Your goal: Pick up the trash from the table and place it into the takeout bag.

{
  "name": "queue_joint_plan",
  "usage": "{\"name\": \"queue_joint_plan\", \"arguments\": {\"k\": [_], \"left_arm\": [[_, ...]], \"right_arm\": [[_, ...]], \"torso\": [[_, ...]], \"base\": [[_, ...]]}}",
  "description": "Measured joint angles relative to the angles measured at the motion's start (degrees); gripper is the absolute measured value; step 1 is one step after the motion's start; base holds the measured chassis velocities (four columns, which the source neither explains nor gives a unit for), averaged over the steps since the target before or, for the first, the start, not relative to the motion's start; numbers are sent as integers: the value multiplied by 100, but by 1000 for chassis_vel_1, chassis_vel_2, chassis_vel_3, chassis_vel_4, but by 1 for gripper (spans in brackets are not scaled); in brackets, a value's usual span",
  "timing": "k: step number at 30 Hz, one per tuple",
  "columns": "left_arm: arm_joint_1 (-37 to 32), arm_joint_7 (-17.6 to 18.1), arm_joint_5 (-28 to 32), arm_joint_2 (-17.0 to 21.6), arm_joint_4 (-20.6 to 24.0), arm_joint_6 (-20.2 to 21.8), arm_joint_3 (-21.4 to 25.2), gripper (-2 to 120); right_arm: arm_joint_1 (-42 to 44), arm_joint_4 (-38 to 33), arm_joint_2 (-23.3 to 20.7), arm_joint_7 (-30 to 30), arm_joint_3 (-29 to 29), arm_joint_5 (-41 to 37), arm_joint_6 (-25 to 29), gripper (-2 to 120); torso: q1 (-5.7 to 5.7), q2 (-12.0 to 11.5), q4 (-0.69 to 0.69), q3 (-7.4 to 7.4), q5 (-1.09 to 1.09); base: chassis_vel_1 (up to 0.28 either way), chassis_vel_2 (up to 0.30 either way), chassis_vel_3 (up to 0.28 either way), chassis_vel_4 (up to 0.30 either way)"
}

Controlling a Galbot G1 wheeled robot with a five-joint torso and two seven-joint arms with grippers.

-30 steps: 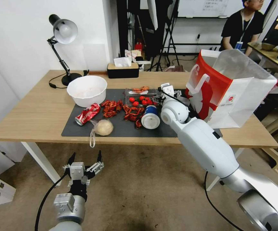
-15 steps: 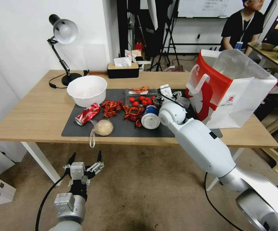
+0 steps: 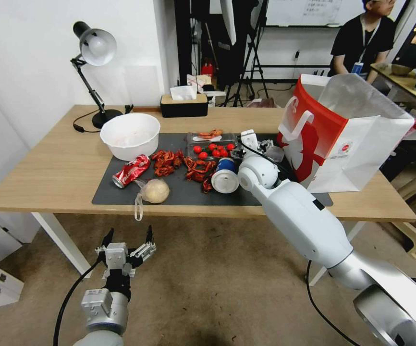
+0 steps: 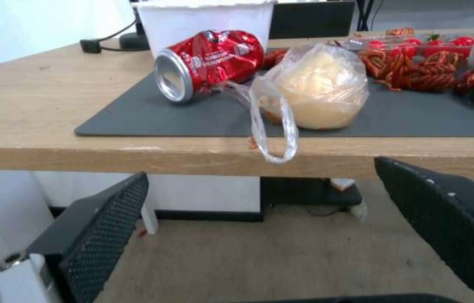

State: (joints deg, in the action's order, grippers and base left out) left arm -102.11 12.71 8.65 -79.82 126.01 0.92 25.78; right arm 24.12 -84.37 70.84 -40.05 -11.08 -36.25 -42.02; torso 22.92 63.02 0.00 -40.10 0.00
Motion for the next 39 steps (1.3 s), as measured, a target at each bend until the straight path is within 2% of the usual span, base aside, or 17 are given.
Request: {"name": "queue_joint_plan", "arguments": {"k": [6, 10, 12, 14, 17, 18, 20, 22, 24, 25, 27, 34, 39], "left_arm": [[4, 3, 4, 4, -9, 0, 1, 100], [4, 7, 5, 3, -12, 0, -4, 100], [4, 12, 7, 8, -12, 0, -5, 100], [4, 14, 9, 13, -13, 0, -4, 100], [13, 26, 13, 33, -9, 0, 1, 100], [13, 26, 13, 33, -9, 0, 1, 100], [19, 33, 14, 38, 1, 2, 1, 100], [19, 36, 14, 38, 2, 3, 1, 100], [19, 40, 12, 38, 3, 4, -4, 100], [19, 40, 12, 38, 3, 4, -4, 100], [17, 42, 9, 38, 8, 4, -6, 100], [12, 49, 1, 42, 16, 0, -1, 100], [12, 52, -1, 40, 16, -2, -1, 100]], "right_arm": [[20, 13, 20, 11, 8, -20, 3, 100], [36, 16, 27, 4, 19, -31, 7, 93], [55, 15, 29, -6, 22, -39, 12, 80], [59, 14, 29, -8, 22, -41, 14, 77], [70, -12, 27, -20, 23, -69, 26, 63], [70, -12, 27, -20, 23, -69, 26, 63], [79, -39, 17, -35, 23, -89, 29, 52], [84, -52, 13, -46, 25, -103, 29, 49], [107, -88, 4, -79, 39, -139, 29, 37], [107, -88, 4, -79, 39, -139, 29, 37], [134, -116, -9, -102, 55, -169, 28, 27], [182, -173, -27, -134, 93, -205, 25, 14], [192, -188, -29, -142, 103, -212, 23, 14]], "torso": [[0, 0, 0, 0, 0], [0, 0, 0, 0, -1], [-1, 0, -1, 1, -1], [-1, 0, -1, 1, -1], [-1, 0, 1, 1, -1], [-1, 0, 1, 1, -1], [-2, 1, 2, 1, 0], [-2, 1, 2, 1, 0], [-2, 1, 2, 1, 0], [-2, 1, 2, 1, 0], [-1, 1, 2, 1, 0], [-1, 0, 1, 0, 1], [-1, 0, 1, 0, 1]], "base": [[0, 0, 0, 0], [0, 0, 0, 0], [0, 0, 0, 0], [0, 0, 0, 0], [0, 0, 0, 0], [0, 0, 0, 0], [0, 0, 0, 0], [0, 0, 0, 0], [0, 0, 0, 0], [0, 0, 0, 0], [0, 0, 0, 0], [0, 0, 0, 0], [0, 0, 0, 0]]}}
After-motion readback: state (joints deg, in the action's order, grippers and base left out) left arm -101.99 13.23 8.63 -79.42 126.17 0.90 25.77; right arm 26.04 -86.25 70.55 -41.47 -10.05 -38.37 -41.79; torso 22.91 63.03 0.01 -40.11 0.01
